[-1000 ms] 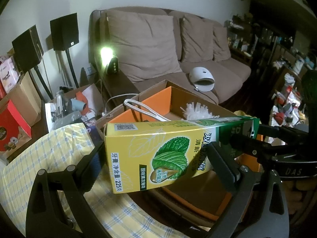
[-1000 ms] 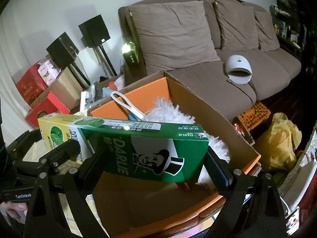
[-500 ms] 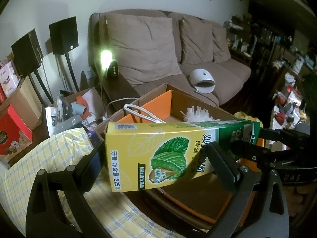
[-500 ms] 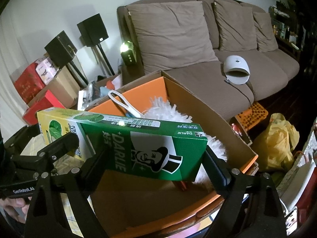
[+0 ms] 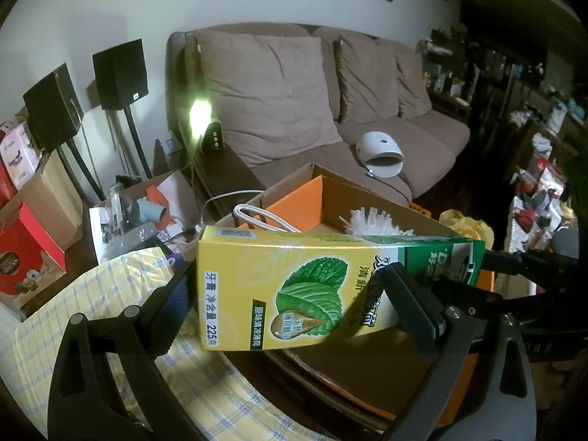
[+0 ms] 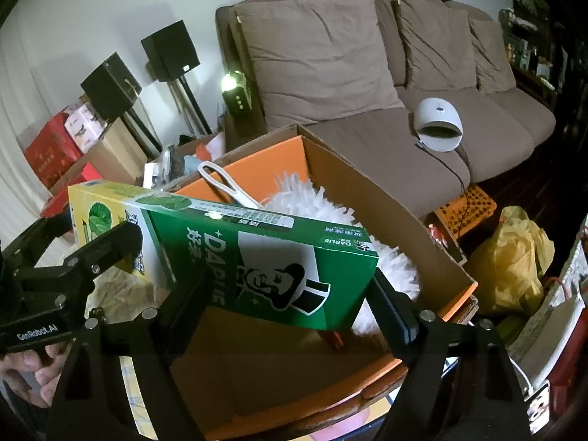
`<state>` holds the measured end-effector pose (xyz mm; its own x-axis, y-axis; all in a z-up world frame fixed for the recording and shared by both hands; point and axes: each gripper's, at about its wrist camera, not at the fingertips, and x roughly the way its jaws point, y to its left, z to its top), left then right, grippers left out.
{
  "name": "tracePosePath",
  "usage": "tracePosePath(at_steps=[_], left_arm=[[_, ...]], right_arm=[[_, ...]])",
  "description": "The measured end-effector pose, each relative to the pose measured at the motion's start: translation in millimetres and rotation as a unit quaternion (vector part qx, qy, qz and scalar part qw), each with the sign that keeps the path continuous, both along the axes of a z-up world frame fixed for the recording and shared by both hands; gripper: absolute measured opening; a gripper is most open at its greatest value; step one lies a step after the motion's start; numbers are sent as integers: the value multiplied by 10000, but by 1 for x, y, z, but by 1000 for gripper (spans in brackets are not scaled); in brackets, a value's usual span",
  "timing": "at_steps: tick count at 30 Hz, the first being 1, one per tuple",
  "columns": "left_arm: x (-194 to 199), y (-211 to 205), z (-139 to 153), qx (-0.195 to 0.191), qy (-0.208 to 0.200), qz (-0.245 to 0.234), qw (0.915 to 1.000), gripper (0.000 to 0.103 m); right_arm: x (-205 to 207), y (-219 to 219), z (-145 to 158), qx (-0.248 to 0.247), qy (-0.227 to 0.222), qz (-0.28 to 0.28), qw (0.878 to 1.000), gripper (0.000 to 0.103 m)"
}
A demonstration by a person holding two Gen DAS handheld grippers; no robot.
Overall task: Organize objects
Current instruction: 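Tilt the toothpaste box upright with both grippers inside the box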
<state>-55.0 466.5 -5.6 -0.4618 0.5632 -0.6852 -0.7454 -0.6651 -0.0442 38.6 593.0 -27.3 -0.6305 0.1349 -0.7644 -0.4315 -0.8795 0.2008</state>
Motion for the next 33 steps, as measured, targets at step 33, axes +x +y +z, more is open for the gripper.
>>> tracePosePath(at_steps=[33], left_arm=[[-14,12,15,-96,200,39,9997,99]], right_arm=[[-2,-10,2,90,-101,62,9999,81]])
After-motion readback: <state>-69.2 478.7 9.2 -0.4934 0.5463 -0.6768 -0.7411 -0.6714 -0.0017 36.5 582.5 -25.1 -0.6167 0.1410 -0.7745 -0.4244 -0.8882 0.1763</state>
